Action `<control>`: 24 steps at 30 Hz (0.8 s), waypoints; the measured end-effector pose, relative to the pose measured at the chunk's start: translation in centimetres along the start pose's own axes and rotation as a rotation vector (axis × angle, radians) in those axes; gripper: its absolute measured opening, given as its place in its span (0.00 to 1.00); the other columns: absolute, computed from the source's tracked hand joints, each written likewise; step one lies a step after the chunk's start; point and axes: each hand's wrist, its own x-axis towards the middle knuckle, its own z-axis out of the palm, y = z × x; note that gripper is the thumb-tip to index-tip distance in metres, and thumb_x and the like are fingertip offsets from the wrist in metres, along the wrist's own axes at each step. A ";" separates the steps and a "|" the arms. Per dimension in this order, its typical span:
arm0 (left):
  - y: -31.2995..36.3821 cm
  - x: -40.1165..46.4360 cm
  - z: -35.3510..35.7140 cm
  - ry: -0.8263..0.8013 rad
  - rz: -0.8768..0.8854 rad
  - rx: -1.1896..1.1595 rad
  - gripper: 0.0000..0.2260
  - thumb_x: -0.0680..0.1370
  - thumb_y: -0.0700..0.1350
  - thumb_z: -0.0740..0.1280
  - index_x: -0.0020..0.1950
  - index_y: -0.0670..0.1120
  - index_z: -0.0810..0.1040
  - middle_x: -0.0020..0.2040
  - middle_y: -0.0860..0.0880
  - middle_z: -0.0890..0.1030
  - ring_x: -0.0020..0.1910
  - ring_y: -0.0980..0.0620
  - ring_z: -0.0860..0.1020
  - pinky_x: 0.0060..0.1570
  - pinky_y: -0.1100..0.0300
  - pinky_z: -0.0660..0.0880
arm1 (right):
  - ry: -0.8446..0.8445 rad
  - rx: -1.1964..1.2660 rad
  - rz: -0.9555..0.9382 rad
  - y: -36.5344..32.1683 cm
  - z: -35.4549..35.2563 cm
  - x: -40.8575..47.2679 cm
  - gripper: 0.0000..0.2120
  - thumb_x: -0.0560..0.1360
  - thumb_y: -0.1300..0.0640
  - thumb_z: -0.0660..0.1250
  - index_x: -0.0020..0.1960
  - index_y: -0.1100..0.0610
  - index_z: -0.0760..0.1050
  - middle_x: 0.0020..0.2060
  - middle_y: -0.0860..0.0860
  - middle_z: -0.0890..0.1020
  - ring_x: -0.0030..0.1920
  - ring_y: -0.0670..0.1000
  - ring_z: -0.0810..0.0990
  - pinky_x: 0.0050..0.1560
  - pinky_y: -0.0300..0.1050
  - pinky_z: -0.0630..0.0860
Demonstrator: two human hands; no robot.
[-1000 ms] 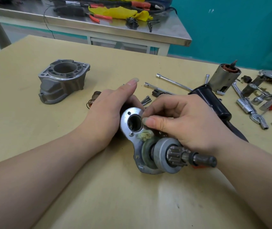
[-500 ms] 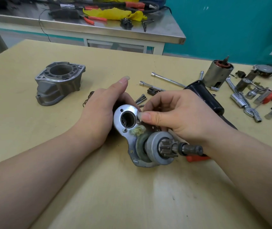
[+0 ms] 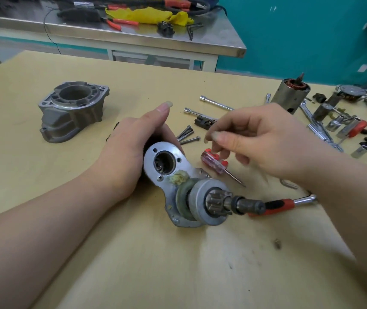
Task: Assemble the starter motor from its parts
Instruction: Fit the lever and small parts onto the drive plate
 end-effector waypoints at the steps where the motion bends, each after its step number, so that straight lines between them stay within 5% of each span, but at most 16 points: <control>1: 0.1 0.1 -0.4 -0.014 0.014 0.019 0.31 0.77 0.69 0.63 0.34 0.43 0.86 0.35 0.39 0.85 0.36 0.45 0.81 0.45 0.49 0.73 | -0.026 -0.114 -0.001 0.1 -0.7 -0.2 0.04 0.80 0.54 0.71 0.50 0.47 0.85 0.39 0.47 0.87 0.37 0.45 0.85 0.35 0.38 0.78; 6: 0.9 0.3 -2.3 -0.074 -0.002 -0.049 0.31 0.76 0.64 0.66 0.34 0.35 0.84 0.32 0.31 0.80 0.32 0.39 0.79 0.35 0.60 0.77 | -0.282 -0.501 0.082 -0.5 -3.8 -1.9 0.04 0.78 0.45 0.70 0.48 0.42 0.83 0.36 0.40 0.86 0.32 0.42 0.84 0.38 0.43 0.83; 11: 0.0 0.6 -2.0 -0.018 -0.091 -0.080 0.31 0.81 0.63 0.64 0.38 0.35 0.82 0.36 0.29 0.80 0.34 0.36 0.79 0.41 0.51 0.76 | 0.213 -0.271 -0.026 0.3 -1.3 -2.7 0.08 0.81 0.52 0.70 0.44 0.48 0.82 0.29 0.44 0.82 0.30 0.42 0.79 0.38 0.43 0.79; 16: -0.5 1.2 -1.3 0.003 -0.148 -0.098 0.31 0.80 0.66 0.64 0.38 0.38 0.83 0.37 0.32 0.81 0.39 0.33 0.79 0.51 0.41 0.76 | 0.606 -0.189 -0.022 0.6 0.9 1.0 0.08 0.80 0.55 0.69 0.42 0.49 0.81 0.28 0.38 0.77 0.35 0.42 0.78 0.41 0.40 0.74; 21: -0.6 1.0 -1.0 0.006 -0.166 -0.112 0.31 0.81 0.67 0.63 0.37 0.40 0.84 0.37 0.34 0.82 0.43 0.33 0.78 0.58 0.37 0.73 | 0.830 -0.142 -0.139 -2.2 -0.3 4.0 0.14 0.80 0.60 0.68 0.35 0.56 0.76 0.26 0.44 0.75 0.33 0.52 0.79 0.41 0.49 0.76; 24: -0.6 0.6 -1.1 0.003 -0.111 -0.107 0.32 0.74 0.70 0.70 0.39 0.38 0.84 0.37 0.33 0.82 0.45 0.31 0.76 0.57 0.37 0.71 | 0.828 -0.129 -0.103 -3.4 -2.8 5.2 0.13 0.79 0.61 0.66 0.36 0.61 0.73 0.31 0.53 0.74 0.36 0.52 0.73 0.43 0.51 0.73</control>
